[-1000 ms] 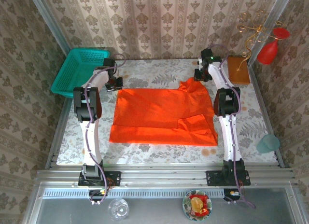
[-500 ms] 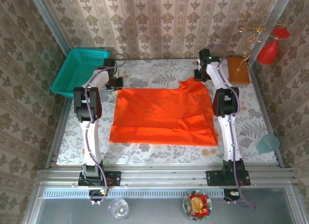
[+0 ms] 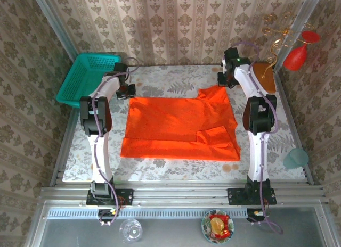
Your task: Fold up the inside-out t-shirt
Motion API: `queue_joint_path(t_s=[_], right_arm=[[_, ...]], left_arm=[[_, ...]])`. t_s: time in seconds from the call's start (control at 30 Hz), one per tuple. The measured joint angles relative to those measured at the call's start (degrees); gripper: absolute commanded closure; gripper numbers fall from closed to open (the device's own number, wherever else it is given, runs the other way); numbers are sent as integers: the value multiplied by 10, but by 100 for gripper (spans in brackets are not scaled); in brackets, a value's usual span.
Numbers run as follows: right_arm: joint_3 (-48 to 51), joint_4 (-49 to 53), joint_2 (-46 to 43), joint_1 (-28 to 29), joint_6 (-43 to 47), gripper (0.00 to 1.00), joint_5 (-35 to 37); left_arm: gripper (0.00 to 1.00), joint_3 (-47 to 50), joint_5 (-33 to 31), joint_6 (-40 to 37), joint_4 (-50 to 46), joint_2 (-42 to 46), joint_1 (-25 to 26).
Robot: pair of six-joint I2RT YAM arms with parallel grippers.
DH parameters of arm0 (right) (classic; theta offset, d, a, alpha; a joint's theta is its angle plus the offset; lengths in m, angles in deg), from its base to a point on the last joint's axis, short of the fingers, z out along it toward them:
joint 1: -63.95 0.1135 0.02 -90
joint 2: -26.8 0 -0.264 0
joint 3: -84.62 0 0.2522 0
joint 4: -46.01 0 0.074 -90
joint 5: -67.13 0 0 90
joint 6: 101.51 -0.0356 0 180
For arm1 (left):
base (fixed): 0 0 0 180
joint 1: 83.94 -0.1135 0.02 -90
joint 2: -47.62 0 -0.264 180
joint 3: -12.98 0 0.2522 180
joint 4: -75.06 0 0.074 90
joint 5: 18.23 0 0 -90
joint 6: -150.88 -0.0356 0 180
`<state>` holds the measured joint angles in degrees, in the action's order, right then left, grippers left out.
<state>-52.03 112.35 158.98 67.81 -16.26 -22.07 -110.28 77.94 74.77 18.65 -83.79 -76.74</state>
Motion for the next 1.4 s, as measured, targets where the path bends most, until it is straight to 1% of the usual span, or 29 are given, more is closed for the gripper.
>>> queue_joint_path(t_s=[0.1, 0.17, 0.2, 0.27, 0.3, 0.37, 0.4, 0.57, 0.73, 0.87, 0.97, 1.07, 1.17, 1.27, 1.33, 1.4], right_arm=[[78, -3, -33, 7, -5, 100, -23], [108, -2, -39, 11, -11, 99, -50], [118, -1, -39, 13, -12, 93, -68], [129, 3, -39, 15, -17, 74, -96], [132, 4, -39, 17, -19, 69, -103], [133, 2, -41, 18, -21, 61, -102], [133, 0, -42, 17, -25, 59, -99], [108, 3, -43, 11, -32, 56, -84], [19, 23, -14, 8, -37, 55, -58], [-17, 42, 20, 8, -50, 54, -33], [-23, 57, 40, 8, -64, 54, -15], [-23, 66, 53, 8, -77, 57, -12], [-28, 70, 59, 8, -88, 64, -13], [-35, 70, 59, 7, -95, 79, -17], [-37, 68, 59, 6, -99, 91, -17], [-40, 67, 59, 6, -101, 99, -16]], left_arm=[[100, 4, 0, 0, 0, 3, 0], [100, 8, 0, 0, 0, 3, 0], [100, 11, 0, 0, 0, 3, 0], [100, 14, 0, 0, 0, 3, 0], [100, 15, 0, 0, 0, 3, 0], [100, 15, 0, 0, 0, 3, 0], [100, 15, 0, 0, 0, 3, 0], [100, 16, 0, 0, 0, 3, 0], [100, 19, 1, 0, 2, 3, 0], [100, 19, 1, 0, 2, 3, 2], [100, 19, 1, 0, 2, 3, 2], [100, 19, 0, 0, 2, 3, 2], [100, 19, 0, 0, 2, 3, 2], [100, 22, 0, 0, 6, 3, 2], [100, 23, 0, 0, 7, 3, 2], [100, 23, 0, 0, 9, 5, 2]])
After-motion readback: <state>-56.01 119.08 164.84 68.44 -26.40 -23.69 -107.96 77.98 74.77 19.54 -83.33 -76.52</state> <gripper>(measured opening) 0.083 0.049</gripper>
